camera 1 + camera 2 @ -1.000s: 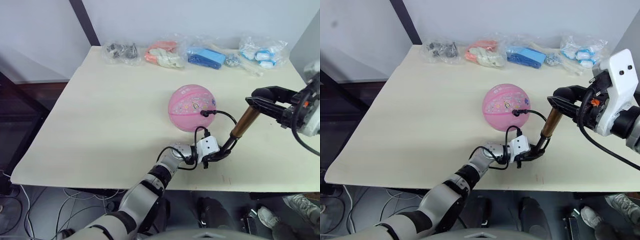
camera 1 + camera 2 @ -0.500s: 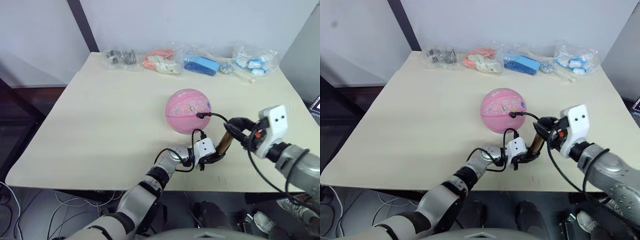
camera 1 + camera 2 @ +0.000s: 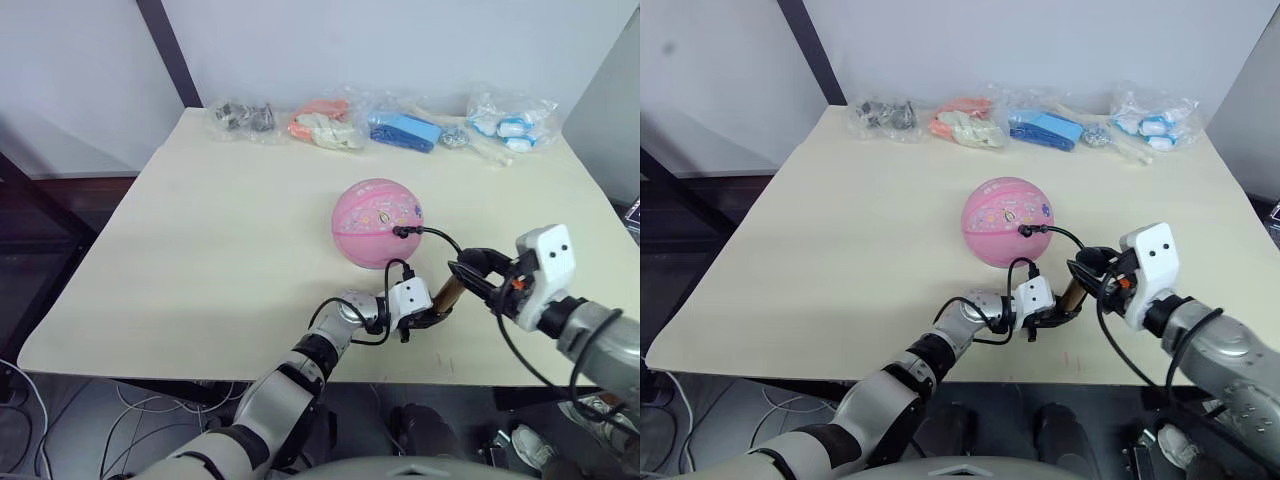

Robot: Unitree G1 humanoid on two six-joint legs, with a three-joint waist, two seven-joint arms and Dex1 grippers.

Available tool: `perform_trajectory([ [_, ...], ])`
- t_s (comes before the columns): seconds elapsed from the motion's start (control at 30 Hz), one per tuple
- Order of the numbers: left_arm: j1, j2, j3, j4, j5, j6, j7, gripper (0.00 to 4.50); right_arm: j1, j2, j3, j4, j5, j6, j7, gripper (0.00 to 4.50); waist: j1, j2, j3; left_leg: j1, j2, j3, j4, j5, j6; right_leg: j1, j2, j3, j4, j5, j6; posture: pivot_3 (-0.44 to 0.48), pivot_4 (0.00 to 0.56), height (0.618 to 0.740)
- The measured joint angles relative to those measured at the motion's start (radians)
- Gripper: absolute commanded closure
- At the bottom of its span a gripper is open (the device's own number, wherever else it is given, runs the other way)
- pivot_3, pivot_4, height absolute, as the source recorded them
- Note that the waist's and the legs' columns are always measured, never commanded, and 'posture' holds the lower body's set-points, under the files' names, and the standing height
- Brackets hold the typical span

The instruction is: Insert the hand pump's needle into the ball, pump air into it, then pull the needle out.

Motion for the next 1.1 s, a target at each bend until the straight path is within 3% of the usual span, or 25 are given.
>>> perform_trajectory([
  [0.17, -0.003, 0.000, 0.000, -0.008, -0.010, -0.004, -0.005, 3.41, -0.122, -0.145, -0.166, 0.007, 0.279, 0.037, -0.047, 2.42, 0.000, 0.006, 0.007, -0.011, -0.002, 0.001, 0.003, 0.000, 0.000, -0.008, -0.001, -0.001, 0.000, 0.003, 0.006, 0.000, 0.150, 0.740],
  [0.3, -0.004, 0.000, 0.000, -0.013, -0.014, -0.005, -0.006, 3.41, -0.247, -0.293, -0.222, 0.050, 0.499, 0.043, -0.137, 2.42, 0.000, 0.007, 0.013, -0.014, -0.002, 0.002, 0.005, 0.000, 0.000, -0.009, -0.001, -0.001, 0.001, 0.003, 0.007, 0.000, 0.150, 0.740],
  [0.53, -0.004, 0.001, 0.000, -0.021, -0.015, -0.006, -0.006, 3.41, -0.327, -0.446, -0.244, 0.074, 0.653, 0.048, -0.198, 2.42, 0.000, 0.006, 0.019, -0.014, -0.002, 0.002, 0.006, 0.000, 0.000, -0.010, -0.003, 0.002, 0.000, 0.002, 0.004, 0.000, 0.150, 0.740],
  [0.77, -0.002, 0.001, -0.001, -0.021, -0.015, 0.002, -0.004, 3.41, -0.229, -0.371, -0.273, 0.041, 0.561, 0.005, -0.179, 2.42, 0.000, 0.002, 0.018, -0.013, -0.002, 0.002, 0.006, 0.000, 0.000, -0.009, -0.003, 0.002, 0.000, 0.004, 0.008, 0.000, 0.150, 0.740],
  [0.83, 0.000, 0.002, -0.001, -0.015, -0.014, 0.010, -0.003, 3.41, -0.179, -0.287, -0.239, 0.032, 0.478, -0.036, -0.171, 2.42, 0.000, -0.007, 0.010, -0.011, -0.001, 0.001, 0.006, 0.000, 0.000, -0.008, -0.001, 0.000, 0.001, 0.004, 0.008, 0.000, 0.150, 0.740],
  [0.93, 0.003, 0.004, -0.001, -0.011, -0.012, 0.023, 0.005, 3.41, -0.086, -0.161, -0.128, 0.030, 0.296, -0.113, -0.128, 2.42, -0.001, -0.017, -0.002, -0.006, 0.001, 0.000, 0.005, 0.000, 0.000, -0.004, -0.001, 0.000, 0.000, 0.001, 0.003, 0.000, 0.150, 0.740],
  [1.1, 0.013, 0.010, -0.001, -0.007, -0.010, 0.032, 0.020, 3.41, -0.021, -0.024, 0.111, 0.031, -0.007, -0.196, -0.077, 2.42, -0.005, -0.018, -0.009, 0.006, 0.004, 0.001, 0.002, 0.000, 0.000, 0.005, -0.004, 0.000, 0.000, -0.002, 0.006, 0.000, 0.150, 0.740],
])
